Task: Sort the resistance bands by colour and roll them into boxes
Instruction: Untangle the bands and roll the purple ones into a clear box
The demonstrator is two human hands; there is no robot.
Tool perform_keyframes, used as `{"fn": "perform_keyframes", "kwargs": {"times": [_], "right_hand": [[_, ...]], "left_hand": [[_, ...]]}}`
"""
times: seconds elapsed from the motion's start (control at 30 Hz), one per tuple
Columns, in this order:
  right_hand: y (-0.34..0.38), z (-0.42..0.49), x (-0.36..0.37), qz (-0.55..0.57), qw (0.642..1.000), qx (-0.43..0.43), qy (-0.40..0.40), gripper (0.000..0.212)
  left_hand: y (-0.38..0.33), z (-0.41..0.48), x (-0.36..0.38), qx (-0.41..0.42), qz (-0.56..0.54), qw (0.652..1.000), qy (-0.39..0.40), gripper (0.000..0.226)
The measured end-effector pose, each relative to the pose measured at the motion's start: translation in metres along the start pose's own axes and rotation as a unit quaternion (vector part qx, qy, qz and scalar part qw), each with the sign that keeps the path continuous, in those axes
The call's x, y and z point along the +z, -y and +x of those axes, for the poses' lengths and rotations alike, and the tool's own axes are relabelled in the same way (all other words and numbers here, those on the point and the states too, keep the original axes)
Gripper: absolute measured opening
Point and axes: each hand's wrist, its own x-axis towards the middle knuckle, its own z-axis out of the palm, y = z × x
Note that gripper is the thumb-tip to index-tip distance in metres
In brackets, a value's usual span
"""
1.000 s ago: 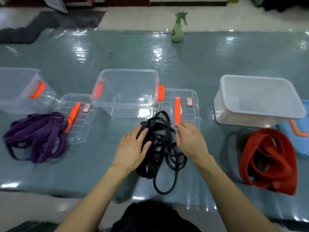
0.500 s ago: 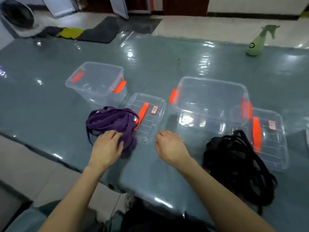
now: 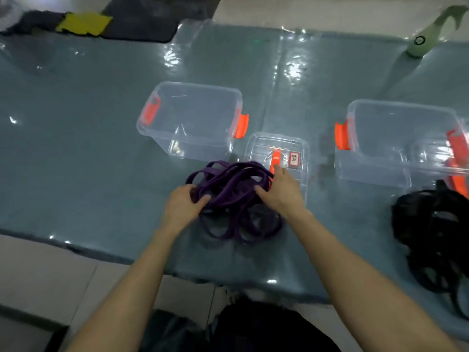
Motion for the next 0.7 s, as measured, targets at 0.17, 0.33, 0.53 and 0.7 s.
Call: {"fn": "perform_keyframes", "kwargs": {"times": [0.17, 0.33, 0.53, 0.7], "right_hand": [[0.004, -0.002, 0.001, -0.004, 1.000, 0.006, -0.013, 0.057], [0.000, -0.008, 0.003, -0.017, 1.000, -0.015, -0.009, 0.053], [-0.009, -0.014, 0.001, -0.011, 0.998, -0.052, -0.019, 0.066], [0.008, -0.021, -0.032, 0.073, 0.983, -0.159, -0.050, 0.081]], "left_hand": [[-0.001, 0.001, 0.008, 0.033, 0.024, 0.997, -0.071, 0.051], [-0.013, 0.005, 0.009, 0.197, 0.203, 0.959, -0.035, 0.063], [-0.032, 0.007, -0.018, 0.233, 0.197, 0.952, 0.031, 0.033], [-0.100, 0.000, -0.104, 0.281, -0.092, 0.953, 0.062, 0.014]]}}
